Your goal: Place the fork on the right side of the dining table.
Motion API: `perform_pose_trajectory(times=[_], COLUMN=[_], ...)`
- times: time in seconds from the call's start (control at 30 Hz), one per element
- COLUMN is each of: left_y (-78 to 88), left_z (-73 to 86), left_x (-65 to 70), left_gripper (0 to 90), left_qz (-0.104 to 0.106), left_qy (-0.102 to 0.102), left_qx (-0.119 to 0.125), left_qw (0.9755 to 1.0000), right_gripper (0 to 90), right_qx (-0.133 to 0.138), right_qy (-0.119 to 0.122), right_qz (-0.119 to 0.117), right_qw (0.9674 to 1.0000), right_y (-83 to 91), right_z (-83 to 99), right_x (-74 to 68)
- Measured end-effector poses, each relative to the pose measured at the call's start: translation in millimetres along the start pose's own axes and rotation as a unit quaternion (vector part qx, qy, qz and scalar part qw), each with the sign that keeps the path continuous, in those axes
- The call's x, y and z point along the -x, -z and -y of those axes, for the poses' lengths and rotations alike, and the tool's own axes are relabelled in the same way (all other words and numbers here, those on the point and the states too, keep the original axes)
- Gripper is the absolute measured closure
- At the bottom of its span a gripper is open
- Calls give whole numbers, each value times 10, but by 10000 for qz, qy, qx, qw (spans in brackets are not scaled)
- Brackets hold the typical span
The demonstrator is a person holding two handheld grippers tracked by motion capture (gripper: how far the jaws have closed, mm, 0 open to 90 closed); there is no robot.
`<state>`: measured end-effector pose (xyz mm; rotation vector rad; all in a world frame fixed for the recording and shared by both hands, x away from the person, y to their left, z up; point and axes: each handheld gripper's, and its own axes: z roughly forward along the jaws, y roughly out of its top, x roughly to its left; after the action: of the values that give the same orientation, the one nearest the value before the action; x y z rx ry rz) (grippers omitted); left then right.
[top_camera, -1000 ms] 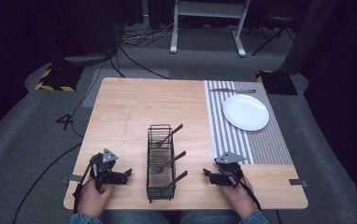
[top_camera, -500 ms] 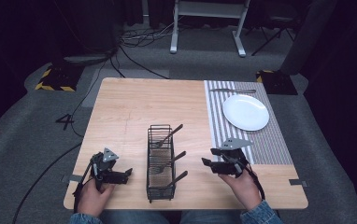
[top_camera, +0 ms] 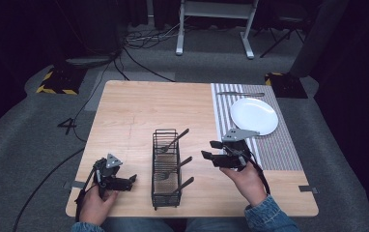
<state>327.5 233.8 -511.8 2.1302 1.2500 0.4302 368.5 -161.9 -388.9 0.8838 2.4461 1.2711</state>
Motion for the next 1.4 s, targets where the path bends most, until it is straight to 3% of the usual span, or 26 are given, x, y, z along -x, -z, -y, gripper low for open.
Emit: perform_pose_trajectory(times=[0.4,0.6,0.83,0.97,1.13,1.27,1.33,1.4], left_y=[2,11,16,15,16,16,16,16], left_z=[6,16,21,21,21,22,22,22], left_x=[4,10,13,13,13,14,13,13], left_gripper=[2,2,2,2,2,2,2,3], left_qz=[-8,-4,-3,-3,-3,-1,1,2], left_qy=[5,8,13,13,13,13,12,11], left_qx=[18,13,10,10,10,13,8,9], left_qw=[10000,10000,10000,10000,10000,10000,10000,10000], right_gripper=[503,513,552,621,738,781,805,818], right_qx=[168,155,41,-56,-69,-58,-34,-4], right_qy=[248,262,118,-14,-167,-183,-321,-276], right_qz=[-110,-347,-456,-483,-578,-594,-712,-683], right_qw=[9995,9989,9989,9988,9982,9981,9969,9973], right_y=[-118,-268,-415,-506,-520,-507,-500,-483], right_z=[-320,-545,-631,-633,-639,-644,-645,-655], right_x=[-82,-120,-92,-65,-32,-35,-31,-51])
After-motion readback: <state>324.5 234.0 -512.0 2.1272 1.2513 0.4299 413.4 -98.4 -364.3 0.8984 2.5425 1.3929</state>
